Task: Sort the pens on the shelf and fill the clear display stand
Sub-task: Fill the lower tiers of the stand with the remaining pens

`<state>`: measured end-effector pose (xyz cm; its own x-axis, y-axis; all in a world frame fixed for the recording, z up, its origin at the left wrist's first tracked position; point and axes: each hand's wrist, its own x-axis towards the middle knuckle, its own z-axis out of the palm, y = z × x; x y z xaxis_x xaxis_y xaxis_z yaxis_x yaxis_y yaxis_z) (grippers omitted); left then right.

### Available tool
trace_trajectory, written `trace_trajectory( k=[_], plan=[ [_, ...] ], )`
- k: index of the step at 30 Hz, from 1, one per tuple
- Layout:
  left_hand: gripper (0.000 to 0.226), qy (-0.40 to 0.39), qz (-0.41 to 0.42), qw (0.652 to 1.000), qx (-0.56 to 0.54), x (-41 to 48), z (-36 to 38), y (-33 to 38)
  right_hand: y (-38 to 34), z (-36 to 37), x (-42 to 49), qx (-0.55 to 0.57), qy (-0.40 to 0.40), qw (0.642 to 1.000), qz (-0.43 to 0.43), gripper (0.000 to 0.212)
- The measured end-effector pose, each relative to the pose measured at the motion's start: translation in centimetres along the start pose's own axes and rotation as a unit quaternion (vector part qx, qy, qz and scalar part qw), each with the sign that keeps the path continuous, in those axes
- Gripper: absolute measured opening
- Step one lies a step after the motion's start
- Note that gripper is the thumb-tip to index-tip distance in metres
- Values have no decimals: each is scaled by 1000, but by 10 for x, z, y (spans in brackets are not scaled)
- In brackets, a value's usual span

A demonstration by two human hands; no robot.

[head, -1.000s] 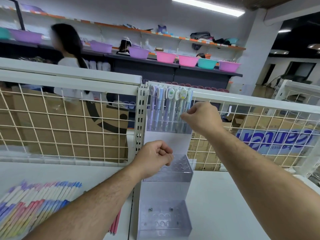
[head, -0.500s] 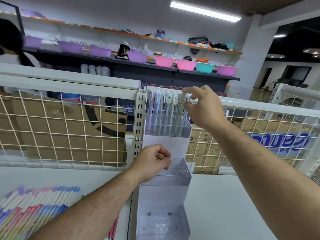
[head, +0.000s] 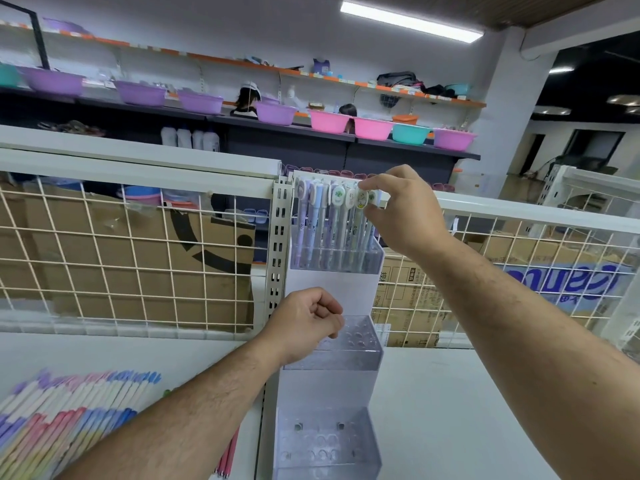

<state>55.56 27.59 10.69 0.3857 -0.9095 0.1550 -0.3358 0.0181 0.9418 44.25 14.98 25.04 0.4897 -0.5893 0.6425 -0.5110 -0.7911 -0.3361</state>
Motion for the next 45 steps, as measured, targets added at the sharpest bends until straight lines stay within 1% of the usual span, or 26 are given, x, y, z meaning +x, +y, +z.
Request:
trace_trajectory(
  k=[4, 7, 9, 11, 12, 14, 17, 19, 22, 25, 31, 35, 41, 45],
  plan=[
    [7, -3, 3, 1000, 0, 1, 0, -2, 4, 6, -14, 0, 27, 999, 27, 52],
    [5, -1, 6, 1000, 3, 1, 0, -1, 9, 12, -34, 2, 39, 997, 68, 51],
    [5, -5, 4, 1000, 7, 1, 0, 2, 12, 16, -49, -17, 17, 997, 77, 44],
    [7, -13, 5, 1000, 2, 3, -2, 5, 15, 18, -62, -57, -31, 995, 76, 39],
    [8, -12, 12, 1000, 8, 4, -3, 5, 17, 20, -68, -79, -61, 992, 74, 39],
    [10, 2, 48, 996, 73, 5, -5, 7, 17, 19, -78, -113, -115, 984, 80, 42],
    [20, 9, 110, 972, 209, 3, -14, 12, 11, 17, -89, -137, -167, 972, 97, 43],
    [28, -6, 134, 951, 280, 1, -20, 15, 6, 16, -96, -140, -184, 966, 112, 46],
    [32, -18, 153, 932, 329, -1, -27, 16, -2, 15, -107, -136, -189, 964, 131, 48],
    [34, -21, 164, 926, 340, -3, -31, 14, -11, 13, -115, -135, -186, 962, 145, 46],
    [35, -30, 176, 922, 345, -16, -39, 12, -25, 11, -135, -149, -174, 962, 148, 44],
    [36, -34, 161, 921, 352, -35, -48, 13, -35, 8, -144, -137, -180, 965, 131, 45],
    [35, -6, 127, 925, 359, -74, -58, 17, -57, 11, -164, -103, -214, 967, 91, 47],
    [26, 19, 101, 929, 355, -107, -64, 14, -69, 18, -180, -65, -232, 968, 72, 47]
  ],
)
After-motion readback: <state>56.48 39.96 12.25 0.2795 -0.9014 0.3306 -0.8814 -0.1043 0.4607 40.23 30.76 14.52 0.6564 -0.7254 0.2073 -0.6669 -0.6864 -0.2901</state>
